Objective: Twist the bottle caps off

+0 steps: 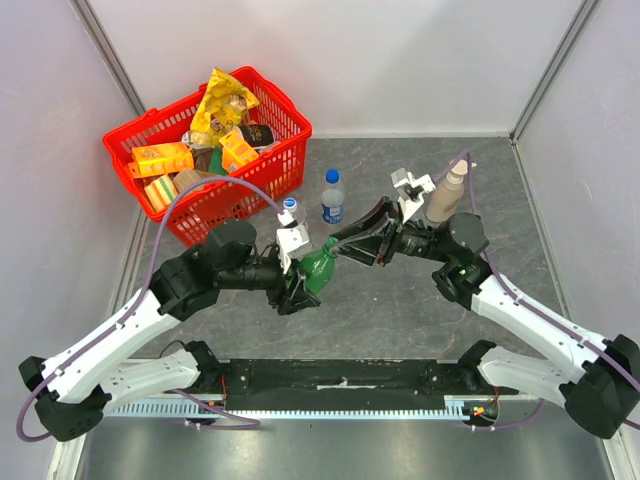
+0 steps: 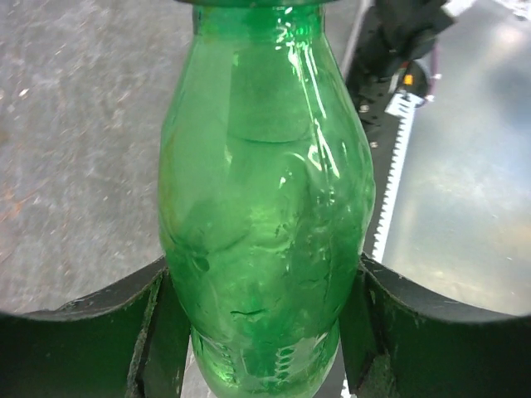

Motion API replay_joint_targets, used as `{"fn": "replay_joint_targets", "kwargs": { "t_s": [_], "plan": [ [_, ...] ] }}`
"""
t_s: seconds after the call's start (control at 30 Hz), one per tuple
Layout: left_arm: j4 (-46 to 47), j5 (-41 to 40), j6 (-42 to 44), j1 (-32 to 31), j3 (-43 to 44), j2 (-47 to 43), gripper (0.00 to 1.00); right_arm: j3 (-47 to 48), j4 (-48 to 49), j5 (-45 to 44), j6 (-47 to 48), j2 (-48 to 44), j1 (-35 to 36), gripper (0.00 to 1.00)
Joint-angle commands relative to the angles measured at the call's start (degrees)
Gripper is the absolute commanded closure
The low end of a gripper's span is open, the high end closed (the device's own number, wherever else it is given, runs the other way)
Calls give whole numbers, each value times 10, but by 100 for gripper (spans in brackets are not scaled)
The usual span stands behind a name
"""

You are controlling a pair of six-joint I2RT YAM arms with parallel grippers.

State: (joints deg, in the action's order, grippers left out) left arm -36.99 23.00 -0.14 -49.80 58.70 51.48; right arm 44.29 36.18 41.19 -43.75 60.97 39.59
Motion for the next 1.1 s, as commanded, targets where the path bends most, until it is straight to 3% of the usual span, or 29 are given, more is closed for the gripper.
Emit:
{"fn": "replay_joint_targets", "kwargs": {
  "t_s": [0.0,0.4,0.67,0.87,1.07],
  "plan": [
    [34,127,25,-3,30,5,62,-4,77,92,5,-32,13,100],
    [36,338,41,-2,75,29,64,-37,266,157,-70,-56,14,100],
    [48,402,52,-2,98,32,64,-46,381,163,-115,-53,19,100],
    [51,397,56,-3,95,40,64,-45,374,159,-114,-54,22,100],
    [49,383,58,-2,90,56,65,-45,306,133,-72,-67,22,100]
  ]
}}
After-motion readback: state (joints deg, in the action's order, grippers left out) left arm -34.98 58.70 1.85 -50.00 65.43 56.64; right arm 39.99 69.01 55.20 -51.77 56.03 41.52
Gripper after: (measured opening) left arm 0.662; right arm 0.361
